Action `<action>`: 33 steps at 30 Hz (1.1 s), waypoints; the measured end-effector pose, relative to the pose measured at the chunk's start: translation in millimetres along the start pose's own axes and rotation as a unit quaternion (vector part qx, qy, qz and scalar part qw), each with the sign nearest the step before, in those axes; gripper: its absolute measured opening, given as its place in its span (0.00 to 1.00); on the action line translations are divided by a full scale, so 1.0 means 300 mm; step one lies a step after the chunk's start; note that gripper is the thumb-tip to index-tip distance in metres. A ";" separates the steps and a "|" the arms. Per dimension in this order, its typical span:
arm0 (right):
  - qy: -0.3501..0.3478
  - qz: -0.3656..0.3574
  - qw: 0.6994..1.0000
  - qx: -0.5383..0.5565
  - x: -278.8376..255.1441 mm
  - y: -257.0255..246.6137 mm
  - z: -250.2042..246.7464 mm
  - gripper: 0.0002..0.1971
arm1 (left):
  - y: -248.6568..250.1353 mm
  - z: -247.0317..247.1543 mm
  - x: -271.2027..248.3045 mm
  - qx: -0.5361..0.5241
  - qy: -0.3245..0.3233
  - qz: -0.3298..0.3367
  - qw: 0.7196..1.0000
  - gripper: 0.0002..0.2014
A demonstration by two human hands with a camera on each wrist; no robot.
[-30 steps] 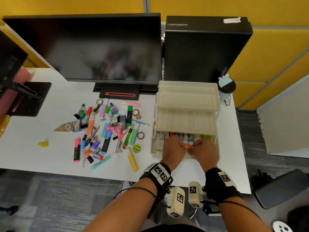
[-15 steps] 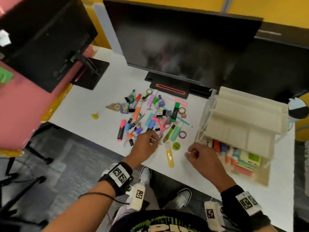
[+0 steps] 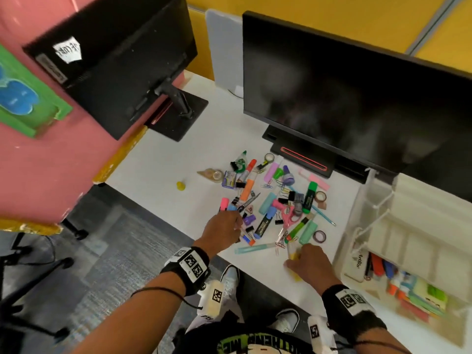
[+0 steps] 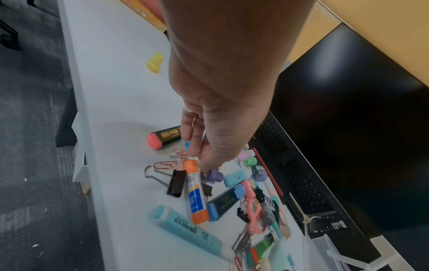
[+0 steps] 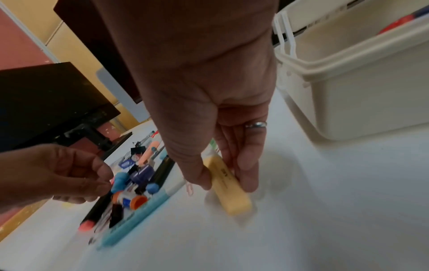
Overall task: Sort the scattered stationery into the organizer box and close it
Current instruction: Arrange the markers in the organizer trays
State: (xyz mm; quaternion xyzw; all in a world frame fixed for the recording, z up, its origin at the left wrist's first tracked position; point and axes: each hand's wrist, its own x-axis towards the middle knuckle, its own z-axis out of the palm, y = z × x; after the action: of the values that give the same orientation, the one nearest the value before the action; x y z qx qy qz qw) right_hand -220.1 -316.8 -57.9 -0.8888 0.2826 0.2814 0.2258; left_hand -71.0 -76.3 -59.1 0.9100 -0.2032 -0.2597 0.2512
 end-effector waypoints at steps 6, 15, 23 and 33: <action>0.061 -0.010 0.993 0.105 -0.020 -0.030 -0.108 0.19 | 0.063 -0.030 0.111 0.047 0.022 0.014 0.999 0.06; 0.142 -0.031 0.963 0.228 -0.083 -0.060 -0.180 0.14 | 0.214 0.039 0.180 0.237 -0.034 0.087 0.967 0.25; 0.193 -0.057 0.942 0.269 -0.143 -0.005 -0.202 0.12 | 0.309 0.038 0.172 0.252 -0.031 0.044 0.966 0.17; 0.231 -0.111 0.901 0.350 -0.267 0.300 -0.360 0.09 | 0.592 -0.005 0.111 0.009 0.037 0.129 0.991 0.14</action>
State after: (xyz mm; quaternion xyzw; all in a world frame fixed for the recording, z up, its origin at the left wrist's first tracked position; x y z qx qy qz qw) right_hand -291.0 -413.7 50.5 -0.8183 0.3067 -0.0758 0.4802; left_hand -86.5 -232.9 29.7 0.8874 -0.3122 -0.1889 0.2818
